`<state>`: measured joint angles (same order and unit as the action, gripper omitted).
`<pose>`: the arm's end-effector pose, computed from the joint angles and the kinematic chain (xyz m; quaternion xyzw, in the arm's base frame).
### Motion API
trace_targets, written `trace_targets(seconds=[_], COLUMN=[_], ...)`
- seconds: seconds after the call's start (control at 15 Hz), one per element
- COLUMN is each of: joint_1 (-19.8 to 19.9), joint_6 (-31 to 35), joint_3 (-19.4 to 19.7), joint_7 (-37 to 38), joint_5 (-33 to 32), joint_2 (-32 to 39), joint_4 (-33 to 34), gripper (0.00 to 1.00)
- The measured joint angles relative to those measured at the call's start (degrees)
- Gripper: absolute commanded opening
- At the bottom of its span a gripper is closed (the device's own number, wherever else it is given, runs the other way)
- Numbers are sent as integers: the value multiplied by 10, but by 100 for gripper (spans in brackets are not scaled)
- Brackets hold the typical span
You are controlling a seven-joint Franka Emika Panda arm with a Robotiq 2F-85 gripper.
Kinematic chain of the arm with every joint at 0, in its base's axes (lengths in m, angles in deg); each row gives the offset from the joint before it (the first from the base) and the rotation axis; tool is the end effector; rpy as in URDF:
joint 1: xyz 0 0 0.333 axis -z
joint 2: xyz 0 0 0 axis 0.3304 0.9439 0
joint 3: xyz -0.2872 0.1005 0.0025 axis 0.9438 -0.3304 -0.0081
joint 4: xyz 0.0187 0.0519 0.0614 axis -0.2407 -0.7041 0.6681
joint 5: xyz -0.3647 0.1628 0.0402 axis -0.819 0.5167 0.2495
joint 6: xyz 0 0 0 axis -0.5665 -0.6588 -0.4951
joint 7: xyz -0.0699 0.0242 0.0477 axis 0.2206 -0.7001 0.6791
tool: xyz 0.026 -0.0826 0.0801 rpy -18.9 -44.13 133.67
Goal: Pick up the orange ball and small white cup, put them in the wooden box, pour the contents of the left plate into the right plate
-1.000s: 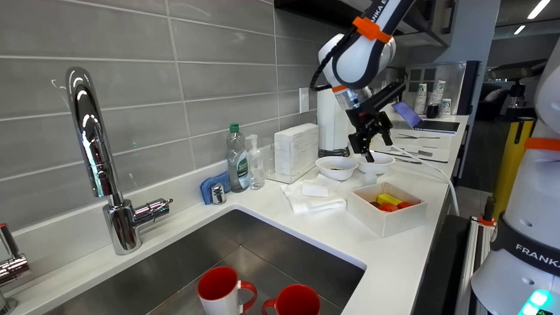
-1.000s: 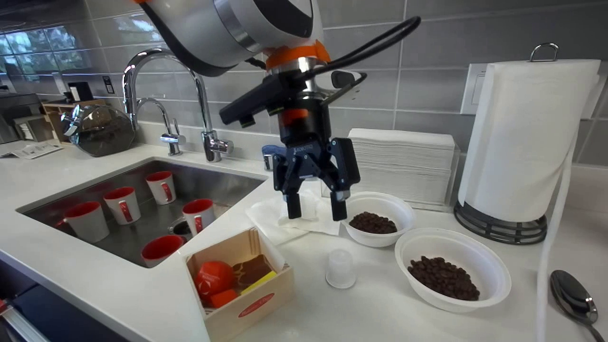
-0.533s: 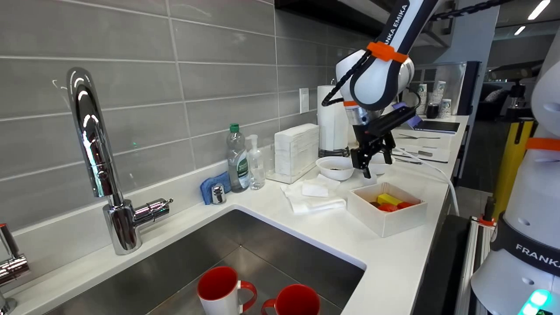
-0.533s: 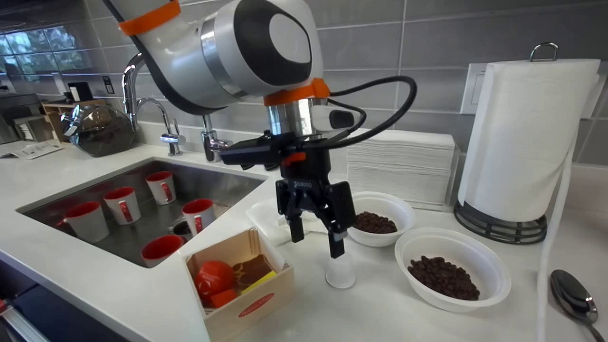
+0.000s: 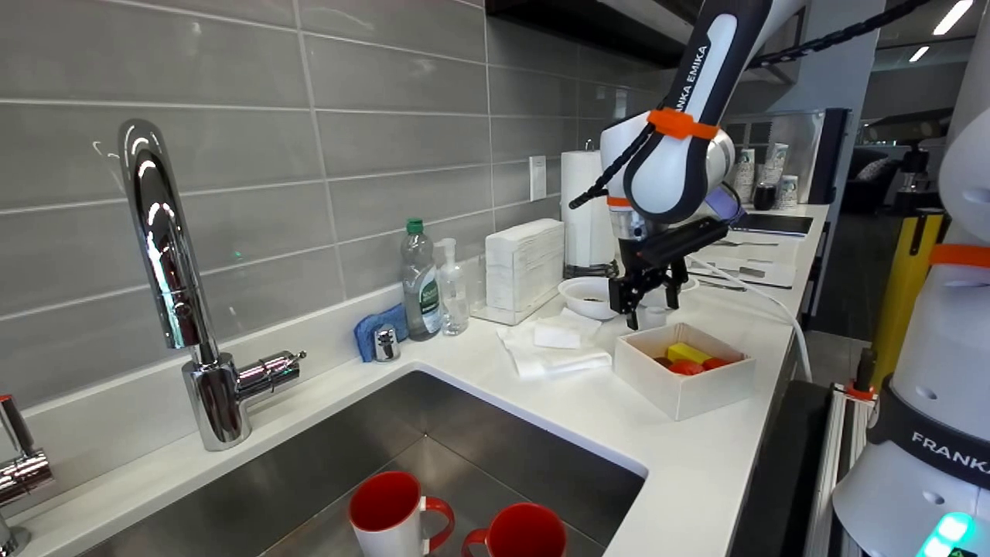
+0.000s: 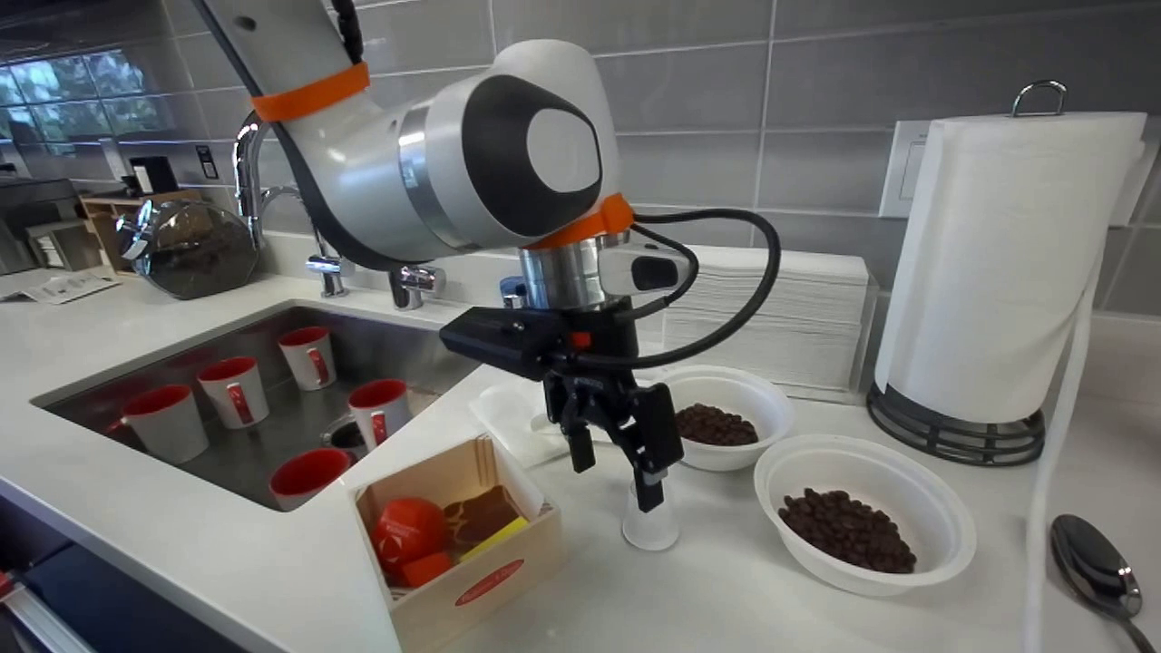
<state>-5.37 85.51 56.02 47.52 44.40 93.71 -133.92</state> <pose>0.3682 -0.1839 0.1771 0.9706 -0.2082 -0.0346 0.1155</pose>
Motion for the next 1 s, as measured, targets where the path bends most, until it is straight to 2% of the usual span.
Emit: trace_targets(seconds=[0.47,0.53,0.6,1.0], joint_1=[-4,-5,-8,-28], joint_6=[29,32,37,70], joint_3=[27,30,33,59], joint_7=[3,4,6,19], joint_5=[0,0,-1,-6], joint_2=[22,26,30,52], joint_4=[16,17,18,19], gripper=[100,84,73,21])
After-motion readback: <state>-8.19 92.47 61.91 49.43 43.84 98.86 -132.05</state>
